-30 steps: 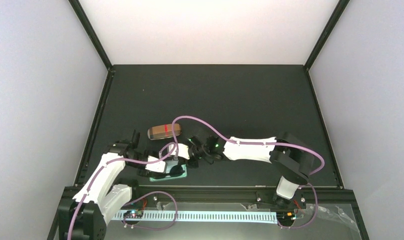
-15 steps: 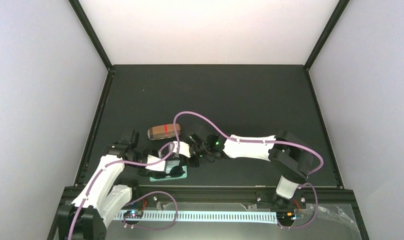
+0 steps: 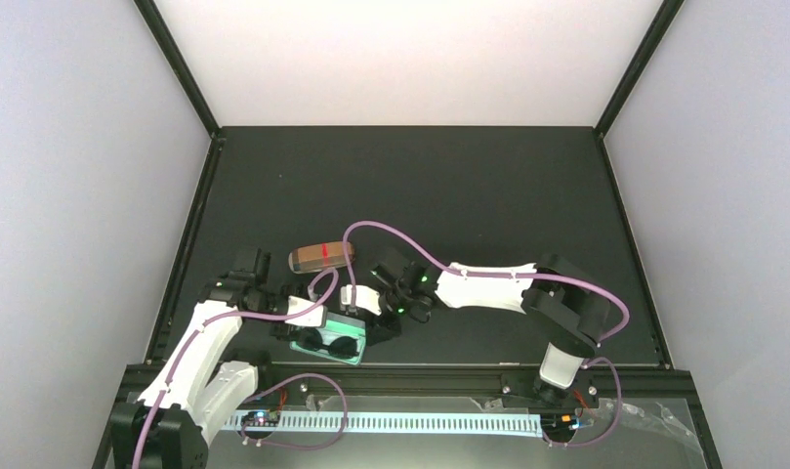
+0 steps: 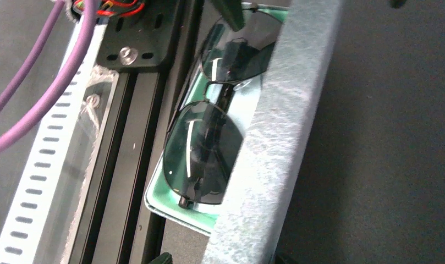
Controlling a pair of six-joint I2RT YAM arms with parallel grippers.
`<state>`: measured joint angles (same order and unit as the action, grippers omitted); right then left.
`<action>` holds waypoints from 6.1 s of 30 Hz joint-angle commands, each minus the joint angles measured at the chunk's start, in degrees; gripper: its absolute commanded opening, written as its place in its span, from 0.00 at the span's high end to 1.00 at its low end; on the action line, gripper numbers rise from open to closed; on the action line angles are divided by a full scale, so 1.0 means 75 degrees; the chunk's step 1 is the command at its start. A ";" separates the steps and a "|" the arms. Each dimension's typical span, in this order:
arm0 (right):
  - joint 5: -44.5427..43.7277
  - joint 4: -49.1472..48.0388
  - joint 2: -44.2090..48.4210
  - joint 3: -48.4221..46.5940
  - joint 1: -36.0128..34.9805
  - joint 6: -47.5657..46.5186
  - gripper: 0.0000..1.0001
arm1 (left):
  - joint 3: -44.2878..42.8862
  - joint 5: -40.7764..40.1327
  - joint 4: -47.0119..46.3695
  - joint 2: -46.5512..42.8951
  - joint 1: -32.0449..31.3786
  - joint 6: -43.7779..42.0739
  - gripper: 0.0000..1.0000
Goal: Organize the sunglasses
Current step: Move the sunglasses case at the center of the board, then close the sunglasses case at the center of the board.
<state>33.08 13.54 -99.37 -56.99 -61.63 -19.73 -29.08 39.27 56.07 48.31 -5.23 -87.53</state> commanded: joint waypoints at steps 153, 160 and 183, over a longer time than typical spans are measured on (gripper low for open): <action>-0.2345 -0.0312 0.2035 0.1304 0.4699 -0.0182 0.94 | -0.6495 -0.0976 -0.3597 0.8942 -0.2616 1.0928 0.81; -0.2359 -0.0336 0.2023 0.1306 0.4690 -0.0210 0.94 | -0.6474 -0.1052 -0.3564 0.9103 -0.2630 1.1006 0.85; -0.3743 -0.0900 0.2277 0.2204 0.3255 -0.1523 0.94 | -0.5381 -0.0943 -0.4573 0.8823 -0.2734 1.2057 0.98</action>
<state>5.02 8.80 -82.39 -42.68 -32.80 -27.38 -71.85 31.55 22.61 113.95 -24.82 1.17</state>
